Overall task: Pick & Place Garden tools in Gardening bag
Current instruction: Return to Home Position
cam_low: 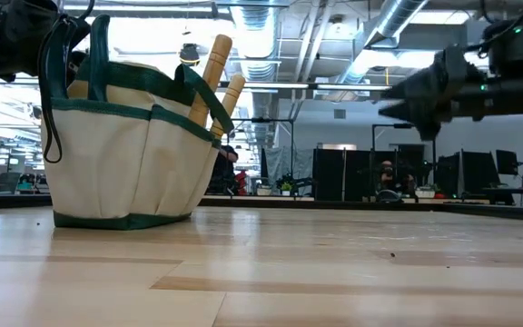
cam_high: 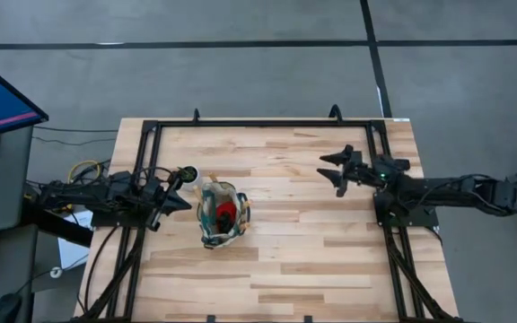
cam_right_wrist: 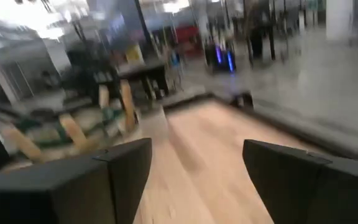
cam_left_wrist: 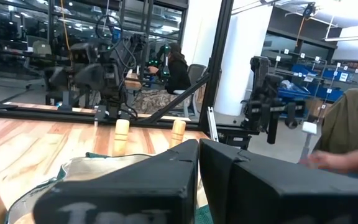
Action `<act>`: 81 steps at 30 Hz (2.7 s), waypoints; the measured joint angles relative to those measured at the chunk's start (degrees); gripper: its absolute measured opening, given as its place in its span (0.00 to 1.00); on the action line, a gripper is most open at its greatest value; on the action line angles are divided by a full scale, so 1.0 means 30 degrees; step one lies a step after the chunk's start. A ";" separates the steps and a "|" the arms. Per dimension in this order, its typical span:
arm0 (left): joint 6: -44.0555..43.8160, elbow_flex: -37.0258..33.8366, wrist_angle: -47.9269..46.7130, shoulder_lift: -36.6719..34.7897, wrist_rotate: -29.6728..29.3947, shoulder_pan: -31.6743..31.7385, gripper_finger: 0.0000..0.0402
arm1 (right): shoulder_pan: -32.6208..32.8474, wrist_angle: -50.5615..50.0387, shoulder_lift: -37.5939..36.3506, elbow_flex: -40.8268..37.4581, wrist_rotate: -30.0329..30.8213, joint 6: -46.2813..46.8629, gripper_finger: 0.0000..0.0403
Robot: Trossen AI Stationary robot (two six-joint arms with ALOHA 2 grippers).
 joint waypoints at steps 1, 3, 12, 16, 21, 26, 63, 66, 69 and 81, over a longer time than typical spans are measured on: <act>0.0000 0.0000 0.0019 0.0000 0.0000 -0.0006 0.01 | 0.0000 -0.0745 0.0135 0.0000 0.0000 0.0000 0.61; 0.0000 0.0000 0.0076 0.0000 0.0000 0.0001 0.01 | 0.0000 -0.2306 0.0438 -0.0007 0.0000 0.0000 0.61; 0.0000 0.0000 0.0124 0.0000 0.0000 -0.0006 0.01 | 0.0000 -0.7136 0.1324 -0.0007 -0.0007 0.0000 0.61; 0.0000 0.0000 0.0138 0.0000 0.0000 -0.0003 0.01 | 0.0007 -0.8326 0.1655 -0.0015 -0.0008 0.0000 0.61; 0.0000 0.0000 0.0153 0.0000 0.0000 -0.0006 0.01 | 0.0010 -0.8661 0.2060 -0.0019 -0.0015 0.0000 0.61; 0.0000 0.0000 0.0160 0.0000 0.0007 0.0001 0.01 | 0.0007 -0.8666 0.2130 -0.0022 -0.0015 -0.0003 0.61; 0.0000 0.0000 0.0517 0.0000 0.0007 -0.0006 0.01 | 0.0007 -0.8651 0.2122 -0.0022 -0.0022 -0.0004 0.61; -0.0001 0.0000 0.0517 0.0000 0.0007 0.0000 0.01 | 0.0007 -0.8651 0.2122 -0.0022 -0.0022 -0.0007 0.61; -0.0007 0.0000 0.0525 0.0000 0.0007 0.0001 0.01 | 0.0007 -0.8651 0.2122 -0.0022 -0.0022 -0.0004 0.61; -0.0004 0.0000 0.0525 0.0000 0.0007 0.0001 0.01 | 0.0007 -0.8648 0.2122 -0.0022 -0.0022 -0.0007 0.61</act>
